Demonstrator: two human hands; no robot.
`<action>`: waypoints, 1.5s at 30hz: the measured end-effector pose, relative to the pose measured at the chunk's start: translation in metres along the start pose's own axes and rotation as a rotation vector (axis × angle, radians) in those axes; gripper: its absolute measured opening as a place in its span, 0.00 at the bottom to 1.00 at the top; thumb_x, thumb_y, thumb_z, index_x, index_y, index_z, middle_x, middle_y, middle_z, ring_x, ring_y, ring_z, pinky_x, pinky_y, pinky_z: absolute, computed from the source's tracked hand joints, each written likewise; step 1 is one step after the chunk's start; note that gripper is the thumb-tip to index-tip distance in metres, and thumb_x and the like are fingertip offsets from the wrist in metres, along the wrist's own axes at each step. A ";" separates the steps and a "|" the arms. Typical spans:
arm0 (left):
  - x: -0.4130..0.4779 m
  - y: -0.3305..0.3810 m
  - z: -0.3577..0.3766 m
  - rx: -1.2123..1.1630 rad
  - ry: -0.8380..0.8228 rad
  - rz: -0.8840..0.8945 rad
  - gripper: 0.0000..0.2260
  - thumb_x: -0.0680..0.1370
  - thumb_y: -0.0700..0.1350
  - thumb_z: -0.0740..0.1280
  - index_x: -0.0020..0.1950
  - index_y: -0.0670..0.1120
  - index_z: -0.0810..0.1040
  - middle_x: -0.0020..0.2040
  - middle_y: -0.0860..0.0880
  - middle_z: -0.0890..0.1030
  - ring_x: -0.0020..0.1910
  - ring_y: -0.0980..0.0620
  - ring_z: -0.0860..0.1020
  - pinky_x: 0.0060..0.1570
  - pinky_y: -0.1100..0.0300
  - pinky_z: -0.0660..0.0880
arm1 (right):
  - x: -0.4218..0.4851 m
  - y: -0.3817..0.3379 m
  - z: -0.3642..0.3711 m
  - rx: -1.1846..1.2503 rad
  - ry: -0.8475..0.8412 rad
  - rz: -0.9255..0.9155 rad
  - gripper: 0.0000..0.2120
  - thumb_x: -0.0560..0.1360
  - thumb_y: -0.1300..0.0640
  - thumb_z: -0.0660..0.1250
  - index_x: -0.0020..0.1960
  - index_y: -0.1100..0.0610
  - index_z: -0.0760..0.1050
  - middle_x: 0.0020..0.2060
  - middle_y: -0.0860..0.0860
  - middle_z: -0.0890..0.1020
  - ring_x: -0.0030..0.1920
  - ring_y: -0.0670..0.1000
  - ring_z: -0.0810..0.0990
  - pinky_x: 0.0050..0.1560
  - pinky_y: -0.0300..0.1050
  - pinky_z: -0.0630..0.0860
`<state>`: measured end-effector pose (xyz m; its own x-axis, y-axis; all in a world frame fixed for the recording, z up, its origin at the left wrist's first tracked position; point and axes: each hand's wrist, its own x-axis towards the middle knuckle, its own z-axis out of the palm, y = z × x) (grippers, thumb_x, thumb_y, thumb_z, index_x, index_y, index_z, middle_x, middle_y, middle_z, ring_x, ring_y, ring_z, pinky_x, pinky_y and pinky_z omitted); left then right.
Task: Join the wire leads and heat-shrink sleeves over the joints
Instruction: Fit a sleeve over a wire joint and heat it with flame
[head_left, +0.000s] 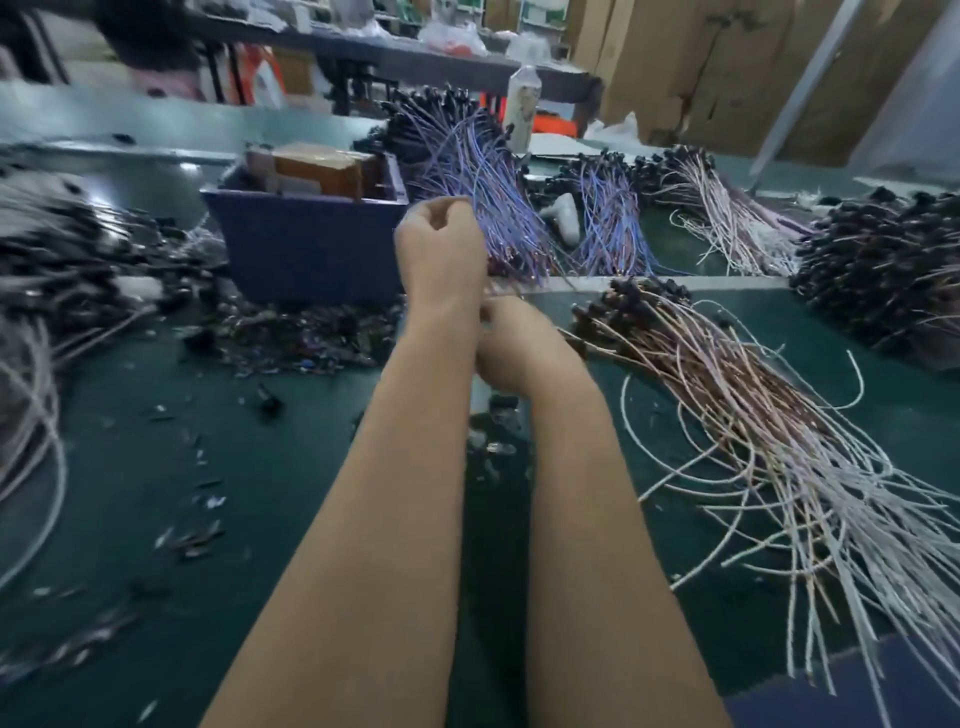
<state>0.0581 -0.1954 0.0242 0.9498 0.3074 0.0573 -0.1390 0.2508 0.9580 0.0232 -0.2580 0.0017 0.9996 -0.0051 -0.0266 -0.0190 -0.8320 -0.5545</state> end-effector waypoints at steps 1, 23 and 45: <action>0.004 0.005 -0.016 -0.014 0.031 -0.003 0.06 0.78 0.39 0.60 0.48 0.44 0.76 0.42 0.47 0.78 0.42 0.51 0.75 0.45 0.57 0.72 | 0.004 -0.010 0.010 -0.047 -0.078 -0.018 0.09 0.75 0.64 0.60 0.48 0.54 0.77 0.49 0.57 0.81 0.43 0.54 0.76 0.40 0.41 0.69; 0.045 -0.013 -0.113 0.256 -0.290 -0.321 0.16 0.83 0.51 0.54 0.48 0.44 0.78 0.43 0.44 0.84 0.40 0.48 0.83 0.44 0.53 0.80 | 0.050 -0.070 0.027 0.230 -0.061 -0.157 0.11 0.73 0.59 0.62 0.39 0.62 0.80 0.39 0.59 0.85 0.44 0.58 0.84 0.52 0.54 0.80; 0.037 0.019 -0.123 0.227 -0.330 -0.080 0.11 0.80 0.47 0.63 0.39 0.48 0.78 0.28 0.56 0.78 0.29 0.59 0.75 0.35 0.65 0.70 | 0.053 -0.067 0.017 0.620 0.102 0.003 0.12 0.75 0.72 0.58 0.55 0.64 0.74 0.37 0.59 0.77 0.31 0.50 0.75 0.41 0.46 0.80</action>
<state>0.0566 -0.0659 0.0097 0.9992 -0.0256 0.0315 -0.0304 0.0420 0.9987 0.0768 -0.1933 0.0232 0.9958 -0.0851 0.0338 0.0014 -0.3558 -0.9346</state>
